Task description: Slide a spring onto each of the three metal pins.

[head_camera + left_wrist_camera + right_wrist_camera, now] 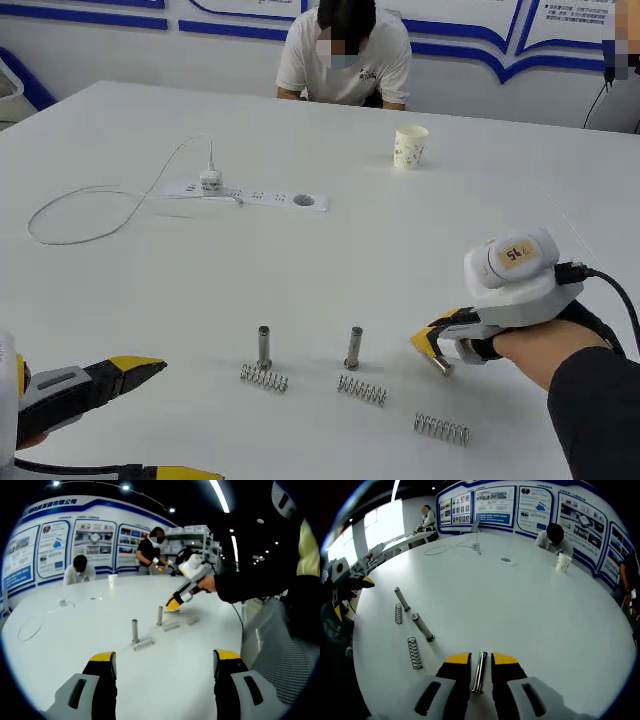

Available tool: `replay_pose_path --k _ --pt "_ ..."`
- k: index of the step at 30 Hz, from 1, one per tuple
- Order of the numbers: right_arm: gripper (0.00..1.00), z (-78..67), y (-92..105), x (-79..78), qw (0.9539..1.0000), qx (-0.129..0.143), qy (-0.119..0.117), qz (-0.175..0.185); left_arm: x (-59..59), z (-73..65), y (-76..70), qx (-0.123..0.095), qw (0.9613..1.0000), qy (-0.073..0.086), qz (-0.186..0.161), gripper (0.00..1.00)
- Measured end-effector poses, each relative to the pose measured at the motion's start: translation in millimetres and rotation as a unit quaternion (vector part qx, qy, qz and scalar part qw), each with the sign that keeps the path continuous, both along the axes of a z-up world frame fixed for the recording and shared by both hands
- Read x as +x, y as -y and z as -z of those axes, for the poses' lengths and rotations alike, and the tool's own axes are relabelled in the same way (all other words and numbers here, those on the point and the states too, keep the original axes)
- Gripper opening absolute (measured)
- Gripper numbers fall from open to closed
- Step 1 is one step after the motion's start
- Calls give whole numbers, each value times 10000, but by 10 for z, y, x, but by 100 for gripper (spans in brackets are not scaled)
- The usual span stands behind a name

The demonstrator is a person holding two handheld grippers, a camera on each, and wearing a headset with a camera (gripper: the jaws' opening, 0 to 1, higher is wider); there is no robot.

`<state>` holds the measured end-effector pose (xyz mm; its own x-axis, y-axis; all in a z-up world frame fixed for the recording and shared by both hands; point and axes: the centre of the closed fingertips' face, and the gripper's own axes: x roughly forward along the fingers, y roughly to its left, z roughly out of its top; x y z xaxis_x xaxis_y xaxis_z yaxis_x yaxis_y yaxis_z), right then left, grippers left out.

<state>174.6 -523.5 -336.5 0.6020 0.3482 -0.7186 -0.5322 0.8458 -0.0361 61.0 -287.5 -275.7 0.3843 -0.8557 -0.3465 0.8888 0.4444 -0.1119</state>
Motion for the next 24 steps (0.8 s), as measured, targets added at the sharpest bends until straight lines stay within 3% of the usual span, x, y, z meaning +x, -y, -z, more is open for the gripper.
replay_pose_path --k 14,24 --pt "13 151 -3 25 9996 -33 -257 75 10 30 6 1 10000 -66 -28 79" --pt "9 159 9 41 9993 65 -322 174 12 34 26 -11 10000 -84 -12 78"
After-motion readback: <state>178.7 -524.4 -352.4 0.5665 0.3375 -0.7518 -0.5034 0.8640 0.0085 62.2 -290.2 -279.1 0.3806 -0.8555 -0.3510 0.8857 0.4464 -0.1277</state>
